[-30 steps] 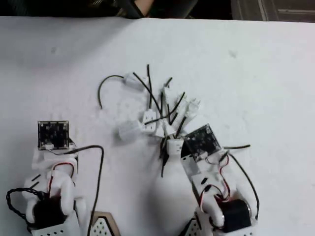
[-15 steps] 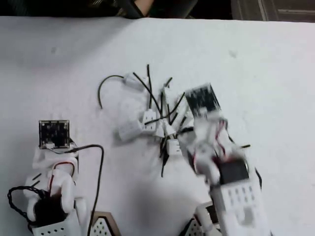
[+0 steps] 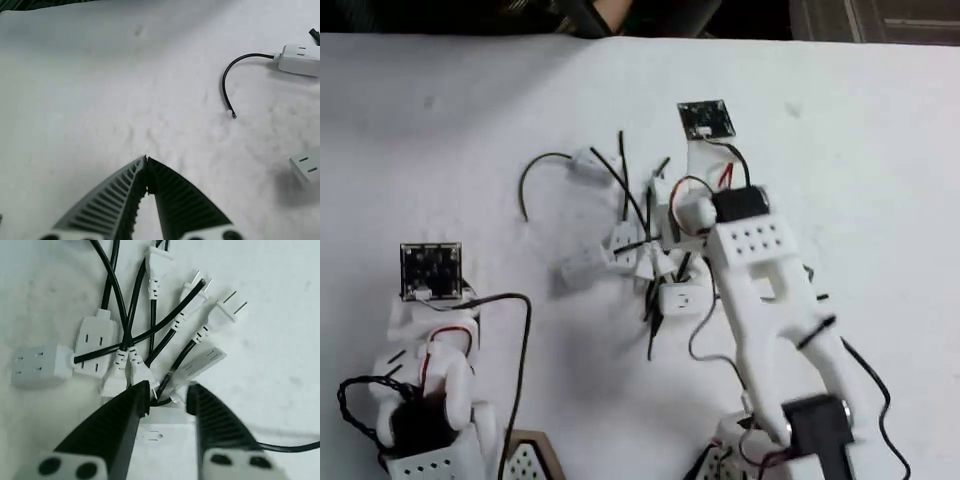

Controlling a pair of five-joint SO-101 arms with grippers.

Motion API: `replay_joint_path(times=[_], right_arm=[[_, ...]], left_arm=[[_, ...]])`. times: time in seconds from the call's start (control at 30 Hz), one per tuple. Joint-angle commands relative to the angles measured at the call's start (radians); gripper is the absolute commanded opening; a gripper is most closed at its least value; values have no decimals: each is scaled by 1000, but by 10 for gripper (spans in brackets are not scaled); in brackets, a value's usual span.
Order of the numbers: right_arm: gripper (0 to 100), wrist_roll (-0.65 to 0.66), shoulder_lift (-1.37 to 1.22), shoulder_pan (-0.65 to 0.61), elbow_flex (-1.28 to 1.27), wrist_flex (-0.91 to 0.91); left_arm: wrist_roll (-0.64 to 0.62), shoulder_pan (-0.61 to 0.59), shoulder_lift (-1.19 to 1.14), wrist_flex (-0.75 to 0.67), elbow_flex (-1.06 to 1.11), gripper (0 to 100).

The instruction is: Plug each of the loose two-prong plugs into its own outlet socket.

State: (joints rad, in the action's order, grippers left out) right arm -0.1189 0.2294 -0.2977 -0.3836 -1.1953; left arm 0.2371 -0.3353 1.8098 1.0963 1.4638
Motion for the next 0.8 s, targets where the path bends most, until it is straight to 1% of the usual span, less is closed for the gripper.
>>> replay_joint_path(times=[0.0, 0.03, 0.1, 0.33, 0.47, 0.77], right_arm=[[314, -132, -68, -19, 68, 4], [334, -152, -88, -30, 74, -1], [332, -161, -116, -59, 75, -1], [252, -166, -139, -166, 75, 22], [245, -160, -160, -151, 72, 61], [244, -157, -357, -131, 130, 54]], left_arm=[[-5, -8, 12, -20, -5, 24], [-3, -8, 12, -20, -5, 24], [-3, -7, 12, -20, -5, 24], [-2, -4, 12, -21, 5, 24], [-2, -4, 12, -44, 17, 24], [-2, -4, 12, -49, 21, 24]])
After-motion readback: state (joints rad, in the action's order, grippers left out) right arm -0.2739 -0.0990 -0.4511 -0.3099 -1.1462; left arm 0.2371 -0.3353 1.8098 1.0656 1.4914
